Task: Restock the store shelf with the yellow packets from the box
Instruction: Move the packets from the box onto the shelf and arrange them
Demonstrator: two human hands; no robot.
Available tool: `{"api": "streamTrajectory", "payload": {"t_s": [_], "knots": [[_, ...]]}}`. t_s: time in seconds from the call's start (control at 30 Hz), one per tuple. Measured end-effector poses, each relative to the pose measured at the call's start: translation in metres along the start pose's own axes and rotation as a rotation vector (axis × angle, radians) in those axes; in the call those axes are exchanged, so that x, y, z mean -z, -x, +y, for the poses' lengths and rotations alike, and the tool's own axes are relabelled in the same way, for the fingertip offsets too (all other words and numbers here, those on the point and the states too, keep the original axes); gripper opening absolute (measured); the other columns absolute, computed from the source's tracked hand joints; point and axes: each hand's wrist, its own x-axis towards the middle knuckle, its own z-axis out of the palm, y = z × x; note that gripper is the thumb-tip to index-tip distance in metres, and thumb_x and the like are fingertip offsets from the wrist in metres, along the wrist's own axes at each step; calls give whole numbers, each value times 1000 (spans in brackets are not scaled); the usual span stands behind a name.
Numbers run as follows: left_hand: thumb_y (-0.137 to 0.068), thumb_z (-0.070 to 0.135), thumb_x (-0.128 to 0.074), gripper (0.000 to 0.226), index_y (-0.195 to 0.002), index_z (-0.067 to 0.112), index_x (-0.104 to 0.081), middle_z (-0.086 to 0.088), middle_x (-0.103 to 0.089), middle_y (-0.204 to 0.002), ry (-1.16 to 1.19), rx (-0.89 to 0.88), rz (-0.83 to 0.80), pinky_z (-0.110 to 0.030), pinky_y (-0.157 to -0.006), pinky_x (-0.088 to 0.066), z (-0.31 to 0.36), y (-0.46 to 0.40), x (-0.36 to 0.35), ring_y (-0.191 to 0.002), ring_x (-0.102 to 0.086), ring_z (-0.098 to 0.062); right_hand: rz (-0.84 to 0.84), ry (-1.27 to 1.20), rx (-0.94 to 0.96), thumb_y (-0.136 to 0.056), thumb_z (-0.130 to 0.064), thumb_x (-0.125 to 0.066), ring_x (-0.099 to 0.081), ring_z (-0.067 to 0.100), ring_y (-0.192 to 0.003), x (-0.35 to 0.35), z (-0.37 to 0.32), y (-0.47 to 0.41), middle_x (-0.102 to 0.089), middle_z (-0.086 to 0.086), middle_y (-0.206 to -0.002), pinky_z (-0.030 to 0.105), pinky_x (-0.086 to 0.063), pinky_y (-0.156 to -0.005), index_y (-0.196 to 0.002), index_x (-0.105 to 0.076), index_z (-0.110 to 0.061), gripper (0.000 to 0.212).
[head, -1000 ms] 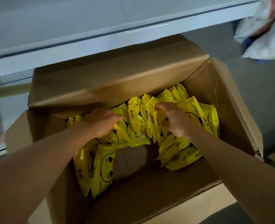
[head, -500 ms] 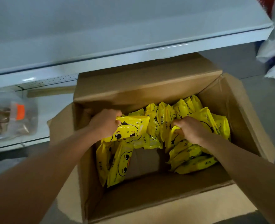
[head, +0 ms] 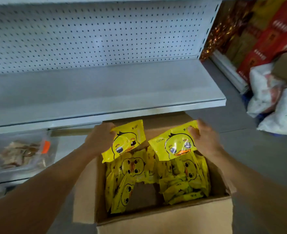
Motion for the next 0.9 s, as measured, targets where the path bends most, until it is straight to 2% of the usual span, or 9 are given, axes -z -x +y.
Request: {"api": "streamTrajectory", "payload": {"t_s": [0.1,0.2,0.3,0.37,0.47,0.6,0.7,0.77,0.9], "knots": [[-90,9,-47,17,-97,10,-63,-17,-64,-97,27,1,101,-31,-70,-38,15,17,45,-99,-56,-36,24,-185,-90,-97,-36,-41,-53,41,-112,43,-24,-3,-57,25,-117,46,-43,-91,-135,-40,-11,46],[-89,9,-49,20,-103,12,-63,-15,-65,-106,79,-16,213,-30,-74,-37,26,35,91,-99,-56,-33,154,-343,49,-93,-30,-46,-58,40,-92,91,-52,-1,-56,21,-84,37,-38,-71,-124,-48,0,43],[-90,9,-48,21,-105,12,-63,-13,-65,-108,61,-55,293,-29,-74,-35,36,52,135,-100,-56,-30,175,-398,120,-91,-31,-41,-51,32,-76,136,-78,-4,-52,9,-72,32,-33,-64,-103,-51,-6,30],[-91,10,-47,21,-106,12,-62,-12,-65,-107,52,-58,349,-26,-71,-32,40,63,164,-94,-54,-27,185,-447,157,-95,-20,-45,-52,33,-80,162,-96,-9,-58,15,-79,36,-39,-68,-99,-50,-3,18],[-92,11,-46,20,-106,12,-60,-11,-62,-100,86,-55,435,-26,-70,-31,42,78,205,-84,-48,-21,260,-497,224,-96,-14,-44,-52,32,-81,194,-128,-15,-59,22,-86,40,-41,-72,-101,-50,1,18],[-93,12,-47,13,-100,12,-57,-12,-60,-89,123,-62,509,-27,-65,-32,38,89,248,-77,-49,-24,330,-536,259,-97,-16,-43,-50,29,-82,222,-169,-27,-53,13,-85,35,-36,-72,-115,-48,4,28],[-92,13,-46,15,-103,12,-57,-12,-59,-93,120,-63,578,-28,-66,-33,32,91,278,-78,-48,-24,371,-567,300,-96,-22,-41,-46,27,-83,237,-199,-38,-51,13,-88,33,-34,-70,-116,-47,5,34],[-93,13,-46,20,-109,12,-58,-12,-59,-99,122,-68,608,-27,-64,-32,25,91,299,-76,-48,-22,398,-590,302,-97,-16,-41,-46,27,-82,245,-223,-50,-51,14,-87,33,-34,-69,-117,-47,6,30],[-93,10,-47,24,-113,8,-58,-15,-61,-106,133,-94,623,-28,-61,-32,9,81,342,-76,-48,-21,447,-662,308,-98,-14,-40,-51,32,-81,254,-272,-84,-55,19,-84,36,-42,-71,-120,-46,7,31]]}}
